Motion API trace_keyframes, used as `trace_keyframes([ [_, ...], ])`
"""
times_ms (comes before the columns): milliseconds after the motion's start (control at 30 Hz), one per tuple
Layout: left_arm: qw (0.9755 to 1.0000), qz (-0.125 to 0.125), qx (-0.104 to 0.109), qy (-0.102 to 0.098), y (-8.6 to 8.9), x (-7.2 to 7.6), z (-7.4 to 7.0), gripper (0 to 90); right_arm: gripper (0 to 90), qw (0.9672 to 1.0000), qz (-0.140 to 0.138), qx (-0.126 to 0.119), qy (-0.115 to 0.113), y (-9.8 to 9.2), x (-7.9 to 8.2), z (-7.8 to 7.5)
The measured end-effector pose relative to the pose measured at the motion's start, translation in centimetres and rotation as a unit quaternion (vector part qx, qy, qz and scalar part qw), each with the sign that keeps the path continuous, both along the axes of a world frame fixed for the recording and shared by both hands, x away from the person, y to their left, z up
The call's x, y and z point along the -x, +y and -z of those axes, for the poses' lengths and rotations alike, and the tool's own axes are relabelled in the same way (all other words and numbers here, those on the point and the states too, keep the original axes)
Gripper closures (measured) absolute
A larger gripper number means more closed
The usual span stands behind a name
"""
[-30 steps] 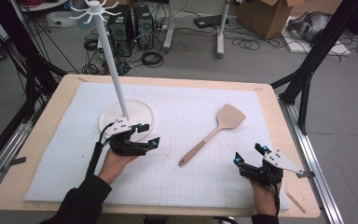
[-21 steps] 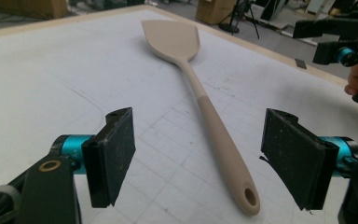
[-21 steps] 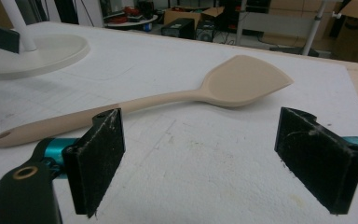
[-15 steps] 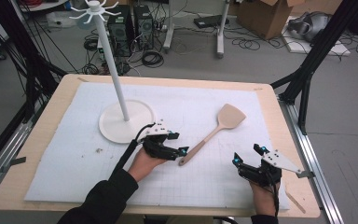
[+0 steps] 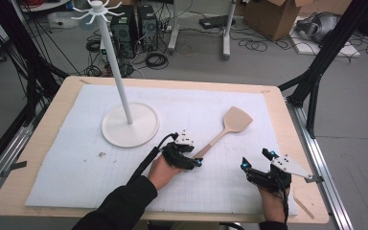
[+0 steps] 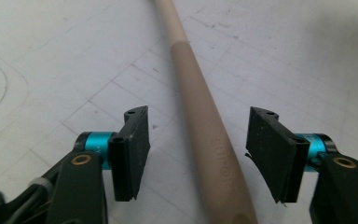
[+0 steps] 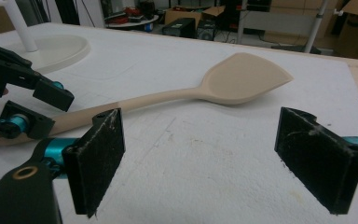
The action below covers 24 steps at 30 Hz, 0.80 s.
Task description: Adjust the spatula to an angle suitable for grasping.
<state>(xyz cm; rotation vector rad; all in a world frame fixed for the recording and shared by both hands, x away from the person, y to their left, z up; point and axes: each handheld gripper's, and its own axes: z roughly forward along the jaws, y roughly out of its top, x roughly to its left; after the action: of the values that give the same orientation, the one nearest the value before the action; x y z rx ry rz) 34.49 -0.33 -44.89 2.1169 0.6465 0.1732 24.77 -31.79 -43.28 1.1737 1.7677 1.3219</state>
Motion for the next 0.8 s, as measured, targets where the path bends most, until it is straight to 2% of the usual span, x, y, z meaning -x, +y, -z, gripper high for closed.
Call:
trace_keyframes([
  [33, 0.9999, -0.001, -0.013, -0.002, -0.3, 0.0, 0.0, 42.1, 14.7, 1.0000, -0.002, 0.001, -0.002, 0.0, 0.0, 0.0],
  [67, 0.9999, -0.001, -0.013, -0.002, -0.3, 0.0, 0.0, 43.9, 14.6, 1.0000, -0.001, 0.000, 0.001, 0.0, 0.0, 0.0],
  [133, 0.9994, 0.003, -0.032, -0.012, -0.7, 0.1, -0.2, 48.9, 14.7, 1.0000, 0.001, -0.001, 0.001, 0.0, 0.0, -0.1],
  [267, 0.9991, 0.002, -0.040, -0.015, -1.0, 0.2, -0.3, 53.3, 14.7, 1.0000, 0.000, -0.002, 0.001, 0.0, -0.1, -0.1],
  [333, 0.9991, 0.007, -0.038, -0.015, -1.1, 0.3, -0.3, 60.9, 14.6, 1.0000, 0.001, -0.002, 0.001, 0.0, 0.0, -0.1],
  [400, 0.9992, 0.012, -0.036, -0.012, -1.2, 0.4, -0.3, 64.5, 14.7, 1.0000, 0.002, -0.001, 0.003, 0.0, 0.0, -0.1],
  [433, 0.9992, 0.012, -0.036, -0.012, -1.2, 0.4, -0.3, 64.9, 14.6, 1.0000, 0.002, -0.001, 0.003, 0.0, 0.0, -0.1],
  [467, 0.9994, 0.010, -0.032, -0.001, -1.0, 0.2, -0.4, 64.9, 14.6, 1.0000, 0.002, -0.001, 0.003, 0.0, 0.0, -0.1],
  [500, 0.9994, 0.008, -0.034, 0.002, -0.8, 0.1, -0.5, 65.8, 14.6, 1.0000, 0.002, -0.001, 0.003, 0.0, 0.0, -0.1],
  [600, 0.9992, 0.008, -0.039, -0.002, -0.4, 0.0, -0.6, 67.0, 14.7, 1.0000, 0.003, -0.002, 0.001, 0.0, 0.0, -0.1],
  [667, 0.9996, 0.011, -0.025, 0.000, 0.5, -0.2, -1.1, 69.0, 14.7, 1.0000, 0.004, -0.003, -0.002, 0.0, -0.2, -0.2],
  [733, 0.9996, 0.014, -0.024, -0.002, 0.8, -0.2, -1.2, 70.1, 14.7, 1.0000, 0.004, -0.003, -0.002, 0.0, -0.2, -0.2],
  [767, 0.9993, 0.026, -0.026, -0.004, 1.4, -0.3, -1.5, 70.2, 14.7, 1.0000, 0.004, -0.004, 0.001, 0.1, -0.2, -0.2],
  [800, 0.9993, 0.026, -0.026, -0.004, 1.4, -0.3, -1.5, 70.3, 14.6, 1.0000, 0.004, -0.005, 0.002, 0.1, -0.2, -0.2],
])
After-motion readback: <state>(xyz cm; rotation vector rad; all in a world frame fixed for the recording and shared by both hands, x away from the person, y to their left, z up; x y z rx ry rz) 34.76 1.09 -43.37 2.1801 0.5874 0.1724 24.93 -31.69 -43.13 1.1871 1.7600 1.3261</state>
